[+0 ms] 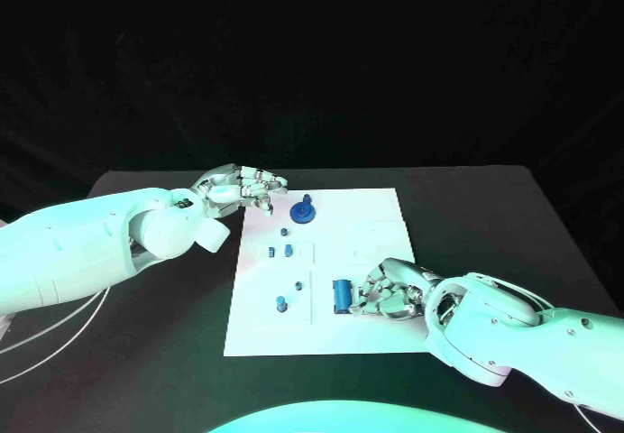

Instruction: Assemble the parts on the task board

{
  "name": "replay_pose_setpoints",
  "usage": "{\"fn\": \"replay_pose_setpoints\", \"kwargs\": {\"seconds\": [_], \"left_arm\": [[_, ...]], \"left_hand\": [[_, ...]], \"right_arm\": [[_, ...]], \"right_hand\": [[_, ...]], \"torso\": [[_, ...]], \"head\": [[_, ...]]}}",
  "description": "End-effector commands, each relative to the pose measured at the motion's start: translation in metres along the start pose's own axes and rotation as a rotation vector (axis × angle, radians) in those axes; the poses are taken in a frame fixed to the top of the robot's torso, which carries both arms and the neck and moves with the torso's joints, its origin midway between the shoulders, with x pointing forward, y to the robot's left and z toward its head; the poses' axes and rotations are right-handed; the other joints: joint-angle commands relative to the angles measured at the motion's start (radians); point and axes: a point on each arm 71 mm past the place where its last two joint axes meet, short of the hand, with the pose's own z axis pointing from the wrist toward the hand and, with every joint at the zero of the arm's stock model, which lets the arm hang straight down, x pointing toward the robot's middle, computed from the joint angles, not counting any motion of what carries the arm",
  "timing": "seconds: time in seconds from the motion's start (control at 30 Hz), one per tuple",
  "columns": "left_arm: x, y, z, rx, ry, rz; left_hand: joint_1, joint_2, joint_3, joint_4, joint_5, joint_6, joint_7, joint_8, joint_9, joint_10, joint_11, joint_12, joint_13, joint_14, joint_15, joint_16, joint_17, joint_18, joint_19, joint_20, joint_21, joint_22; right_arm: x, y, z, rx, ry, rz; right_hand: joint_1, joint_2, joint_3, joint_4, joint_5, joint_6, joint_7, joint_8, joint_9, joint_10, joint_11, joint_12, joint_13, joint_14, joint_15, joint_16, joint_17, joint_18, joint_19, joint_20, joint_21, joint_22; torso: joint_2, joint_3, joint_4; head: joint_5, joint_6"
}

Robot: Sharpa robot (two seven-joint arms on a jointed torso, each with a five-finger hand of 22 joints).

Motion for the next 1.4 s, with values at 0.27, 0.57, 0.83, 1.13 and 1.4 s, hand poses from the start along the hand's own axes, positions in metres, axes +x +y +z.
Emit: {"fn": "replay_pose_setpoints", "kwargs": {"seconds": [0.27, 0.57, 0.83, 1.13, 1.4], "left_arm": [[0.0, 0.0, 0.0, 0.003, 0.009, -0.01], [0.0, -0.001, 0.0, 0.021, 0.009, -0.012], [0.001, -0.003, -0.001, 0.049, 0.021, -0.025], [0.002, -0.002, -0.003, 0.056, 0.027, -0.031], [0.004, -0.001, -0.002, 0.053, 0.033, -0.033]], "left_hand": [[-0.001, 0.011, 0.001, 0.007, 0.005, -0.005, 0.0, 0.0, -0.001, -0.009, -0.001, 0.003, 0.001, -0.005, -0.001, 0.003, 0.002, 0.014, -0.003, 0.001, -0.007, -0.001], [0.001, 0.006, -0.001, 0.005, 0.004, -0.005, -0.001, 0.001, -0.001, -0.009, -0.002, 0.004, 0.001, -0.007, -0.001, 0.003, 0.002, 0.014, -0.003, 0.002, -0.007, -0.001], [-0.018, -0.007, -0.021, 0.019, -0.004, -0.005, -0.001, 0.003, 0.0, -0.004, -0.003, 0.011, 0.005, -0.007, 0.0, 0.004, 0.003, 0.014, -0.004, 0.003, -0.012, -0.004], [-0.032, -0.02, -0.053, 0.037, -0.004, -0.007, -0.004, 0.006, 0.001, 0.007, -0.006, 0.024, 0.011, -0.007, -0.002, 0.006, 0.005, 0.014, -0.003, 0.003, -0.021, -0.009], [-0.036, -0.019, -0.062, 0.045, -0.007, -0.007, -0.005, 0.007, 0.001, 0.009, -0.007, 0.028, 0.014, -0.007, -0.002, 0.007, 0.006, 0.014, -0.002, 0.003, -0.023, -0.011]], "right_arm": [[-0.004, -0.002, -0.005, -0.033, -0.022, 0.029], [-0.041, -0.015, -0.023, -0.078, -0.097, 0.038], [-0.07, -0.052, -0.037, 0.012, -0.167, -0.034], [-0.074, -0.08, -0.048, 0.091, -0.199, -0.158], [-0.063, -0.086, -0.046, 0.126, -0.173, -0.195]], "right_hand": [[-0.007, -0.008, -0.004, 0.001, 0.003, 0.008, -0.002, 0.005, -0.001, 0.099, -0.002, 0.0, 0.255, 0.099, -0.004, 0.002, 0.237, -0.01, 0.021, -0.004, -0.004, 0.097], [-0.033, -0.033, 0.005, 0.0, -0.008, -0.056, 0.028, -0.021, -0.012, 0.061, 0.023, -0.06, 0.215, 0.091, 0.016, -0.013, 0.201, 0.003, -0.003, 0.011, -0.097, 0.061], [-0.044, -0.076, 0.015, 0.001, -0.08, -0.081, 0.044, -0.036, -0.015, 0.055, 0.039, -0.067, 0.209, 0.09, 0.031, -0.014, 0.199, 0.005, -0.002, 0.026, -0.106, 0.06], [-0.052, -0.099, 0.018, 0.002, -0.09, -0.066, 0.038, -0.025, -0.007, 0.057, 0.034, -0.064, 0.211, 0.092, 0.028, -0.011, 0.207, 0.002, 0.004, 0.025, -0.087, 0.069], [-0.074, -0.102, 0.024, 0.003, -0.091, -0.039, 0.028, -0.014, 0.001, 0.059, 0.025, -0.064, 0.211, 0.091, 0.02, -0.013, 0.203, 0.001, 0.007, 0.02, -0.083, 0.072]], "torso": [[0.0, 0.0006, 0.0004], [-0.001, -0.0018, -0.0017], [-0.001, 0.0003, -0.002], [0.0, 0.0013, -0.0015], [0.0, 0.0, -0.0006]], "head": [[0.0, 0.0], [-0.006, 0.006], [-0.023, 0.013], [-0.033, 0.016], [-0.032, 0.013]]}}
